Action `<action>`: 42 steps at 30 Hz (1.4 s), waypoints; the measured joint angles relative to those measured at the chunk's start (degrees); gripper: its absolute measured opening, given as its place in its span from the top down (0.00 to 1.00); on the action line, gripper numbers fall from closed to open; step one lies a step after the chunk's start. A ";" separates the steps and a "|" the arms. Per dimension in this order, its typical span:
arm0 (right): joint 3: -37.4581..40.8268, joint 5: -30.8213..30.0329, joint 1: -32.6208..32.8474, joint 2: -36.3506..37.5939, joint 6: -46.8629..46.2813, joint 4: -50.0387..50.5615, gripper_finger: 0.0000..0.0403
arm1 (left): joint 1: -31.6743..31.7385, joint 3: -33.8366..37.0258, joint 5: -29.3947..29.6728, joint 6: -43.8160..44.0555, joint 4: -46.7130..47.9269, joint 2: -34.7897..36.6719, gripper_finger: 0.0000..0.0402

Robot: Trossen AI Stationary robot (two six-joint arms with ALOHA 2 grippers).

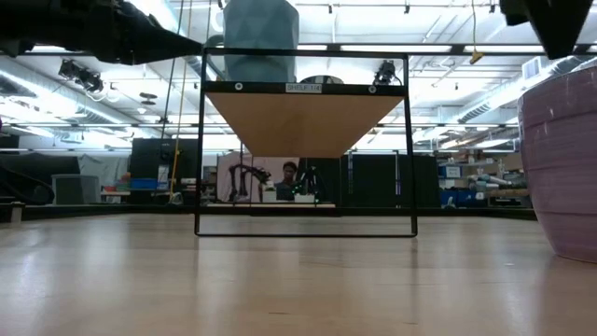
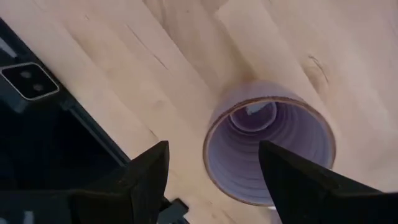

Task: Place coffee mugs
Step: Put the light violet and white mug on the shelf aligned with the yellow mug

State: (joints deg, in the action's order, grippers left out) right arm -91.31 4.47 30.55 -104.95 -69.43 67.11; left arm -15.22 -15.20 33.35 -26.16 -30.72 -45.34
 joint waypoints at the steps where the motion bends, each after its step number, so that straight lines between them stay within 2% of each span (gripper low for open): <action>1: -0.02 -0.31 0.35 -0.02 -0.85 -0.14 0.37 | 0.00 0.00 0.12 -0.51 -0.36 0.00 0.64; 6: -0.02 0.14 1.81 -2.90 -1.35 -0.35 0.37 | 0.00 -0.02 0.12 -3.20 -2.99 0.00 0.64; 17: -0.02 2.18 2.79 -12.13 3.94 -2.27 0.37 | 0.07 -0.02 0.12 -6.05 -5.47 0.00 0.64; 22: 0.41 2.12 2.97 -13.29 4.95 -4.29 0.40 | 0.07 -0.02 0.10 -6.10 -5.50 0.00 0.64; 25: 1.46 1.86 3.02 -13.08 4.87 -4.56 0.46 | 0.07 -0.02 0.10 -6.11 -5.51 0.00 0.64; 35: 2.32 1.85 3.08 -13.00 5.61 -4.94 0.76 | 0.07 -0.02 0.10 -6.09 -5.53 -0.01 0.64; 42: 2.32 2.51 3.09 -12.96 6.49 -5.01 0.87 | 0.07 -0.02 0.10 -6.09 -5.52 0.00 0.64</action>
State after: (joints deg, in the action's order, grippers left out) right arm -88.99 6.98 33.64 -117.91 -62.94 62.10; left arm -15.16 -15.22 33.45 -32.25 -36.24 -45.35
